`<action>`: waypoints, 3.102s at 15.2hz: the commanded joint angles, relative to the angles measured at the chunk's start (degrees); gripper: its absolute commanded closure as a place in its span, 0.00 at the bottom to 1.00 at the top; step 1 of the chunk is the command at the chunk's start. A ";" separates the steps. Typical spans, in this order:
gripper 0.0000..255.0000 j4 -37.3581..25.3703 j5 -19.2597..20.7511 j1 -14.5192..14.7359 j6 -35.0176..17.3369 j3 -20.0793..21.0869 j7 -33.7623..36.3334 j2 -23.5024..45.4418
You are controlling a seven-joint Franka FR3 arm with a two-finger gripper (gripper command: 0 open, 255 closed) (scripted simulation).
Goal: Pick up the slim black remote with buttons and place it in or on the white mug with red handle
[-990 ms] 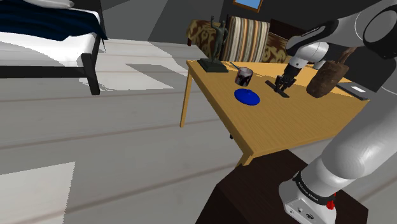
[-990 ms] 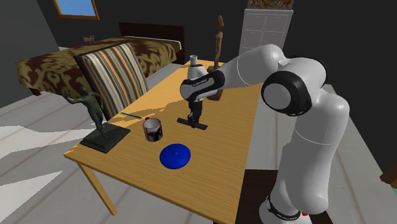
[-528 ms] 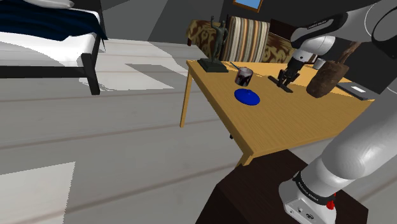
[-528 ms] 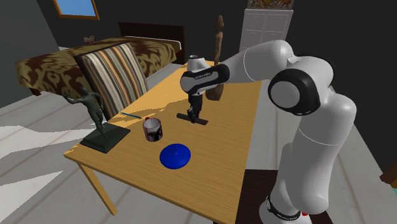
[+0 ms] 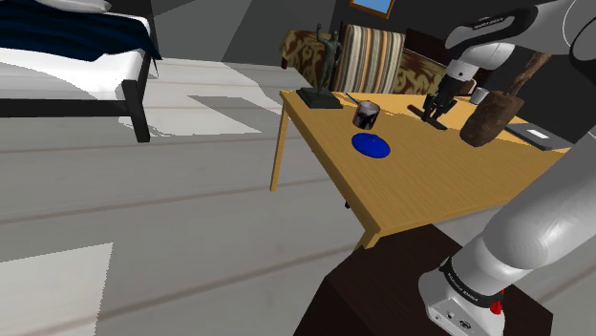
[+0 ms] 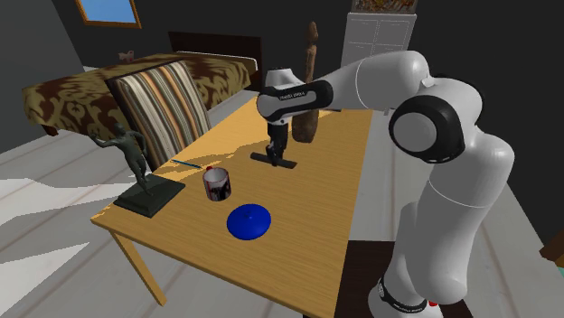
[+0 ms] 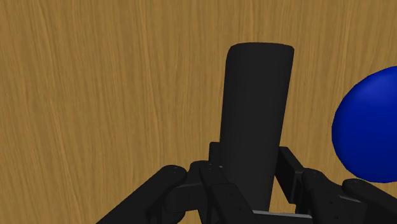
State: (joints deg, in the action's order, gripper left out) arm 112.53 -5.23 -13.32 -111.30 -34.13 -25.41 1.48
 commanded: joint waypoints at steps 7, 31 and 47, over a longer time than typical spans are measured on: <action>1.00 -7.12 -1.40 0.64 4.84 0.70 1.36 2.64; 1.00 -48.05 -15.42 -2.47 13.29 7.94 9.16 37.28; 0.00 -45.53 -15.58 -2.04 10.78 8.01 8.73 37.38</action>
State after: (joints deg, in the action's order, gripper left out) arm 67.01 -20.81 -15.36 -100.51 -26.12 -16.69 38.86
